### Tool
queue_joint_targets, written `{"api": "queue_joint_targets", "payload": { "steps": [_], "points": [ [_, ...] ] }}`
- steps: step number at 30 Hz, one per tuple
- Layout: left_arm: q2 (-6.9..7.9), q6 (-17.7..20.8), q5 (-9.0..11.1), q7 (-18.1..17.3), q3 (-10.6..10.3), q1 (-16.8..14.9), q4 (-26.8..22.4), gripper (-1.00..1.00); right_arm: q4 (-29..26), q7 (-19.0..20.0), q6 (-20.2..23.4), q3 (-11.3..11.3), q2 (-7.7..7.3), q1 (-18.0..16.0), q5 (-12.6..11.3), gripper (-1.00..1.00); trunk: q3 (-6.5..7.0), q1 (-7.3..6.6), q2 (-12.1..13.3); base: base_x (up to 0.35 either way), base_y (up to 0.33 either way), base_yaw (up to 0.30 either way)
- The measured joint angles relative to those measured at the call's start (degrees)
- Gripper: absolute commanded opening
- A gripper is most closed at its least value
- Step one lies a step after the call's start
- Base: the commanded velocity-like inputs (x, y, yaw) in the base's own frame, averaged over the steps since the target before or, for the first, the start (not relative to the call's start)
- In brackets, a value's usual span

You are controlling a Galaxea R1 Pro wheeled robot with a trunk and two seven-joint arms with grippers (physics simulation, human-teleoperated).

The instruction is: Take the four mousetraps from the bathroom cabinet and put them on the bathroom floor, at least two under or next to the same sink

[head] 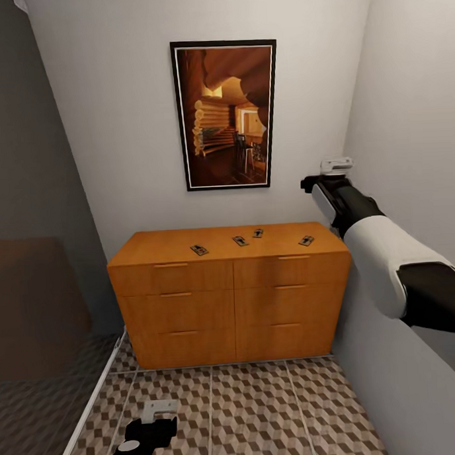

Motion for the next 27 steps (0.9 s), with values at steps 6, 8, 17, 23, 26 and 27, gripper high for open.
{"api": "queue_joint_targets", "payload": {
  "steps": [6,8,17,23,26,27],
  "points": [
    [-0.09,0.0,0.0,0.0,-0.04,0.03,0.0,1.0,2.01,-1.12,-3.31,0.05,1.28,-0.01,-2.56,1.0,0.0,0.0,0.0,0.0,0.0,0.0],
    [-0.06,0.0,-0.04,0.0,-0.04,0.01,-0.11,1.0,4.18,-1.72,-6.74,-0.01,1.52,0.0,-2.9,1.0,0.0,0.0,0.0,0.0,0.0,0.0],
    [-0.01,0.0,-0.08,0.02,0.03,0.0,-1.0,1.0,14.14,-5.15,-17.89,-0.08,1.59,-0.02,-3.92,1.0,0.0,0.0,0.0,0.0,0.0,0.0],
    [0.12,0.0,-0.08,0.08,0.11,-0.01,-2.18,1.0,16.25,-5.32,-19.05,-0.08,1.46,0.01,-3.96,1.0,0.0,0.0,0.0,0.0,0.0,0.0],
    [0.15,0.0,-0.08,0.09,0.11,0.02,-2.28,1.0,18.47,-5.34,-20.29,-0.1,1.33,0.05,-3.96,1.0,0.0,0.0,0.0,0.0,0.0,0.0],
    [0.15,0.0,-0.08,0.09,0.09,0.03,-2.31,1.0,18.87,-5.35,-20.66,-0.09,1.32,0.05,-3.95,1.0,0.0,0.0,0.0,0.0,0.0,0.0]
  ]
}}
